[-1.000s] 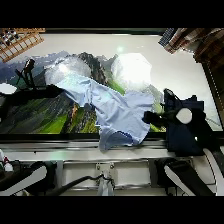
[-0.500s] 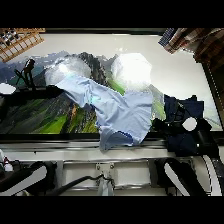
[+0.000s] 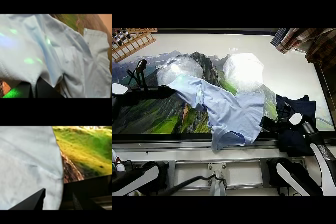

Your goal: Fold the clothes and pants, and hang the long-sleeved shirts on hangers.

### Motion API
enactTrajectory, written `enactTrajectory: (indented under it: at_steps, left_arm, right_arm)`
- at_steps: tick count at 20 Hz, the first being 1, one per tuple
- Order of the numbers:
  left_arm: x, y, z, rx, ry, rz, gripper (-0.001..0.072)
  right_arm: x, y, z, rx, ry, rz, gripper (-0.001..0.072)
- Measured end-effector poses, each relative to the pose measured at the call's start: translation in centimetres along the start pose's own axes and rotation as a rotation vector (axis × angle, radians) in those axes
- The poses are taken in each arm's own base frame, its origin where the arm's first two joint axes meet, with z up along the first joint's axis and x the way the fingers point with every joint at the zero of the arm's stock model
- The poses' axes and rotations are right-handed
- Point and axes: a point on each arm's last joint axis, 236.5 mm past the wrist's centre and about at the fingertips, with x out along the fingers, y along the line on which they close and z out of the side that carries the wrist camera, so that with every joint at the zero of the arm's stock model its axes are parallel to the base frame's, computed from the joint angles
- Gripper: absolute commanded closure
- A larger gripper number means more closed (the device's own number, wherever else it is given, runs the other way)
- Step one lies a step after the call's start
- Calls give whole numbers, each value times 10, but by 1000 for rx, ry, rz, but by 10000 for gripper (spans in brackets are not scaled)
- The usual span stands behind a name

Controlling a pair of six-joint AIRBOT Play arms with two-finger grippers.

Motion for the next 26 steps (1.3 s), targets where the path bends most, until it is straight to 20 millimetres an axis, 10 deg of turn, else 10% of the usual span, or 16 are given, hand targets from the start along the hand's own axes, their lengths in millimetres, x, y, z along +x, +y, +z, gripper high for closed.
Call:
enactTrajectory:
  at_steps: [11, 16, 19, 22, 26]
  left_arm:
    - [0, 0, 0, 3, 2, 2, 695]
    - [0, 0, 0, 2, 1, 1, 695]
    - [0, -2, 1, -4, -6, -6, 695]
    - [-7, -9, 10, -10, -43, -21, 696]
    - [-51, -41, 51, 53, -202, -33, 697]
  right_arm:
    - [15, 11, 4, 18, 24, 55, 312]
    - [17, 29, 10, 12, 6, 133, 686]
    - [9, 59, 21, -10, -37, 257, 687]
    - [-21, 98, 52, -66, -138, 379, 688]
    - [-122, 170, 114, -228, -387, 523, 689]
